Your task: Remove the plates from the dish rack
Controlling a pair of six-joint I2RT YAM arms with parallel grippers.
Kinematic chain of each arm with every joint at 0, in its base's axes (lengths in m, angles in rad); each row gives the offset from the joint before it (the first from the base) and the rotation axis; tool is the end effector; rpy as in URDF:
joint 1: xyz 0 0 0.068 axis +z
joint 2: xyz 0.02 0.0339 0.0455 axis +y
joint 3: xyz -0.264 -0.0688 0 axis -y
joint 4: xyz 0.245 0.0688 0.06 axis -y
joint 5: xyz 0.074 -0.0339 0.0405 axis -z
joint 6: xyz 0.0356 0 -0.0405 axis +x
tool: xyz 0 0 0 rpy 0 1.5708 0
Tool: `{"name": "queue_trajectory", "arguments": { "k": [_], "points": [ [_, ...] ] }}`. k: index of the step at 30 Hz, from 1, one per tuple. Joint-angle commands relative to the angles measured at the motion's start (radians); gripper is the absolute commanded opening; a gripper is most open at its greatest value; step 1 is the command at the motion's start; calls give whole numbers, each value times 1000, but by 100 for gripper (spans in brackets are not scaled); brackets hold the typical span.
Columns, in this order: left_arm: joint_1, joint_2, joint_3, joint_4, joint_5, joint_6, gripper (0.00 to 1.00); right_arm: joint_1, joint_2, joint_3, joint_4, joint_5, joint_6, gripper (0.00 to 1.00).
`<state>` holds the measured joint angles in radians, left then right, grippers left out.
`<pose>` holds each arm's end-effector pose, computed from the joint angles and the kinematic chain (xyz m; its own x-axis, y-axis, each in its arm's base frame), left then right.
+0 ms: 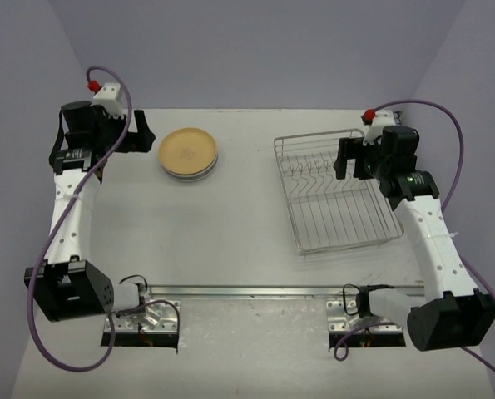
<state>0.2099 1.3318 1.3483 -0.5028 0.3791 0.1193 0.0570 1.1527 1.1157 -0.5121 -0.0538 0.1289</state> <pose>0.2924 0.0488 0.3840 -0.4388 0.0196 -0.8984 0.1799 0.9814 -0.0665 0.2528 0.0163 0.3485 -0.5300 0.0983 -0.8423 -0.0348 0.9899 0.1375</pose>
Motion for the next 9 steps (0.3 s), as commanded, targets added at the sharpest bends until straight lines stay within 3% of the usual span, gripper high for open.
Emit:
{"name": "queue_trajectory", "arguments": {
  "k": [1, 9],
  "points": [
    [-7, -196, -211, 53, -43, 75, 100, -11, -75, -101, 85, 95, -40, 99],
    [-7, -418, -364, 105, -32, 54, 100, -11, -204, -214, 141, 92, -55, 99]
  ]
}}
